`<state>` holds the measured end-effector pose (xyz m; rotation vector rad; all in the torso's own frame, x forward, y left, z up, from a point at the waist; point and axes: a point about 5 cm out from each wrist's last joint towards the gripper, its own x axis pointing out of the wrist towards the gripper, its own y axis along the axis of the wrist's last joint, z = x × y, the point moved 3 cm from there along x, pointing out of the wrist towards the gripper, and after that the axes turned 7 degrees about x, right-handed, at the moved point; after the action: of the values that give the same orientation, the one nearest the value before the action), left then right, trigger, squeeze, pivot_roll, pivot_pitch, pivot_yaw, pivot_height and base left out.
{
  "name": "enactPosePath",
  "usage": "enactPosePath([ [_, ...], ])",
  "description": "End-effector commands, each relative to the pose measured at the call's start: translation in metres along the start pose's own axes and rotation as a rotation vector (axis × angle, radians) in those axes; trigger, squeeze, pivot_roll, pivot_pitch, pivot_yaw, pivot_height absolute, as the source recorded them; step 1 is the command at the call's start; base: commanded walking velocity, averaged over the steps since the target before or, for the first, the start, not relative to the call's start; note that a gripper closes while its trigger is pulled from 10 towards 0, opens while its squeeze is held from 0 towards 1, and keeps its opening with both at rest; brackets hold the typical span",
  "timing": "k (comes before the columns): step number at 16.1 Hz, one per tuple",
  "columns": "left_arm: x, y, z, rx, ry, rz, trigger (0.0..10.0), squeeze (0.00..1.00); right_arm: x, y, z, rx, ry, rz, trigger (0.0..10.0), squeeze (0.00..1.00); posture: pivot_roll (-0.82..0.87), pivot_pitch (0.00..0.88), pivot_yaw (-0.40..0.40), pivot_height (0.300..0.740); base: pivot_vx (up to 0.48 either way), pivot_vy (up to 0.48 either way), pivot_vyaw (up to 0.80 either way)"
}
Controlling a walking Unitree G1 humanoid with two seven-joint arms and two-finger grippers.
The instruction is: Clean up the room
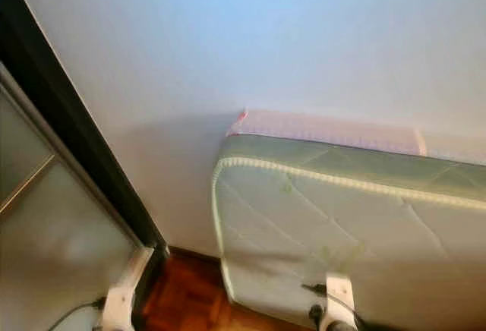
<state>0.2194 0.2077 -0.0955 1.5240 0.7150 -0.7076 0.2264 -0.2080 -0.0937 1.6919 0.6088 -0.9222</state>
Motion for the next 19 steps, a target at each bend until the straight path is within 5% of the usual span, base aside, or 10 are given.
enactPosePath([
  [1, 0.0017, 0.0095, -0.0022, 0.049, 0.001, 0.002, 10.0, 0.00, -0.0001, 0.0325, 0.0036, 0.038, -0.003, 0.084, 10.0, 0.00, 0.11, 0.000, -0.067, 0.740, 0.000, 0.000, 0.00],
  [19, 0.0021, 0.0120, -0.0024, 0.089, -0.011, -0.004, 10.0, 0.00, 0.0002, 0.0365, 0.0021, 0.082, -0.006, 0.090, 10.0, 0.00, 0.11, 0.000, -0.055, 0.740, 0.000, 0.000, 0.00],
])
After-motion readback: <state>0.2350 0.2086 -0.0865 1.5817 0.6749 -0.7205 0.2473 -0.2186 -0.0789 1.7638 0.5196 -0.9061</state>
